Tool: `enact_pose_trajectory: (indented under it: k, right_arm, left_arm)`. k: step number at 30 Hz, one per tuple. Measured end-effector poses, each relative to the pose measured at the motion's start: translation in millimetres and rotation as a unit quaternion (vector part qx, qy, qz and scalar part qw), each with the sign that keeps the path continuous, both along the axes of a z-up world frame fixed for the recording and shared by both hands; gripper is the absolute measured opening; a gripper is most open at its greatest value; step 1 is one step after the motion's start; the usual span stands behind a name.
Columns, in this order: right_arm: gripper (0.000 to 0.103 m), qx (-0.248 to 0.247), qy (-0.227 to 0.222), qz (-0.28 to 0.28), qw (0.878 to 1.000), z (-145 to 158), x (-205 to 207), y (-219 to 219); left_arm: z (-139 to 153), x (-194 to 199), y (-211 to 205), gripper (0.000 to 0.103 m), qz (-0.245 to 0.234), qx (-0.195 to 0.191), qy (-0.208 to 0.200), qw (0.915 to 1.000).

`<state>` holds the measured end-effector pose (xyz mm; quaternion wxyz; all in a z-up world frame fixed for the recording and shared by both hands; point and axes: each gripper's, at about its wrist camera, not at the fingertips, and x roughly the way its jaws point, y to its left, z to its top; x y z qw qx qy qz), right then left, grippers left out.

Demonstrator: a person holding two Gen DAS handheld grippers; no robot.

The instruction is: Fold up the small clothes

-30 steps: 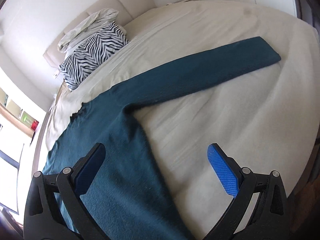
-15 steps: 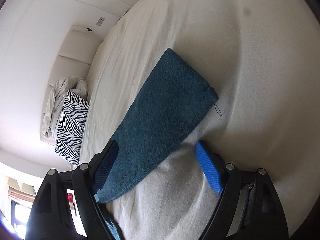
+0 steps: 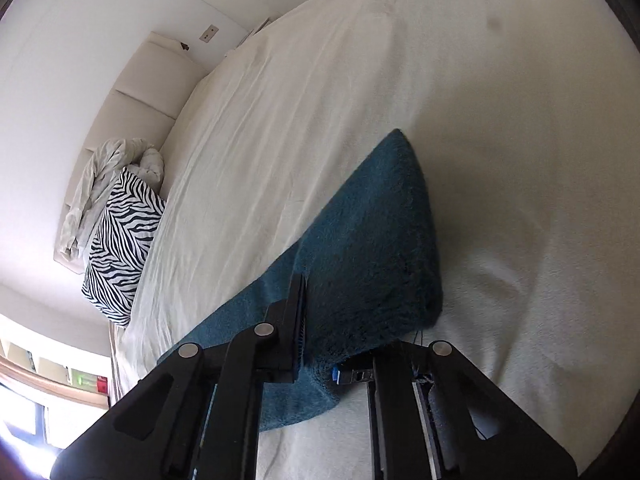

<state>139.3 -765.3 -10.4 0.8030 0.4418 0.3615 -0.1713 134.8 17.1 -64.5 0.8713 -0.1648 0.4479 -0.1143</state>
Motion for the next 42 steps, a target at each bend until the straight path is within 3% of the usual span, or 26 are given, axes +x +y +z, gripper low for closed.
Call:
enact_pose_trajectory:
  k: [4,10,16,18,19,20,21,25,28,32,34,36,40,42]
  right_arm:
    - [0.009,-0.055,-0.021,0.119,0.991,39,71,92]
    - [0.008,-0.090,-0.055,0.301,0.948,63,141,300]
    - [0.009,-0.084,-0.017,0.399,0.913,6,153,481]
    - [0.013,-0.075,0.001,0.412,0.908,-17,148,506]
    - [0.021,-0.061,-0.004,0.413,0.909,-26,137,509]
    - [0.040,-0.046,-0.016,0.413,0.909,-32,114,504]
    - [0.051,-0.030,-0.028,0.406,0.913,-33,95,499]
    - [0.075,0.013,-0.066,0.377,0.924,-29,53,458]
    - [0.077,0.062,-0.086,0.362,0.926,-35,28,427]
    - [0.076,0.131,-0.104,0.337,0.926,-54,5,388]
    - [0.076,0.151,-0.117,0.328,0.925,-54,1,375]
    - [0.076,0.168,-0.127,0.320,0.924,-56,-3,368]
    - [0.076,0.214,-0.145,0.304,0.917,-58,-16,351]
    - [0.076,0.226,-0.144,0.297,0.916,-58,-23,342]
  left_arm:
    - [2,7,15,0.074,0.006,-0.019,-0.008,0.9998]
    - [6,20,38,0.074,0.025,-0.061,-0.019,0.9976]
    - [3,39,50,0.074,0.026,-0.090,-0.020,0.9954]
    - [-2,46,49,0.074,0.023,-0.100,-0.013,0.9947]
    - [-5,50,47,0.075,0.020,-0.104,-0.008,0.9943]
    - [-7,54,44,0.076,0.018,-0.110,-0.003,0.9938]
    - [-8,58,41,0.079,0.015,-0.117,0.002,0.9931]
    - [-12,77,17,0.085,-0.004,-0.137,0.018,0.9904]
    - [-14,95,-7,0.086,-0.022,-0.148,0.033,0.9881]
    - [-27,122,-33,0.087,-0.030,-0.124,0.073,0.9891]
    - [-25,132,-41,0.084,-0.031,-0.105,0.071,0.9914]
    - [-24,140,-46,0.062,-0.027,-0.090,0.076,0.9927]
    - [-25,156,-59,0.034,-0.034,-0.042,0.088,0.9947]
    - [-24,160,-59,0.009,-0.036,-0.027,0.085,0.9953]
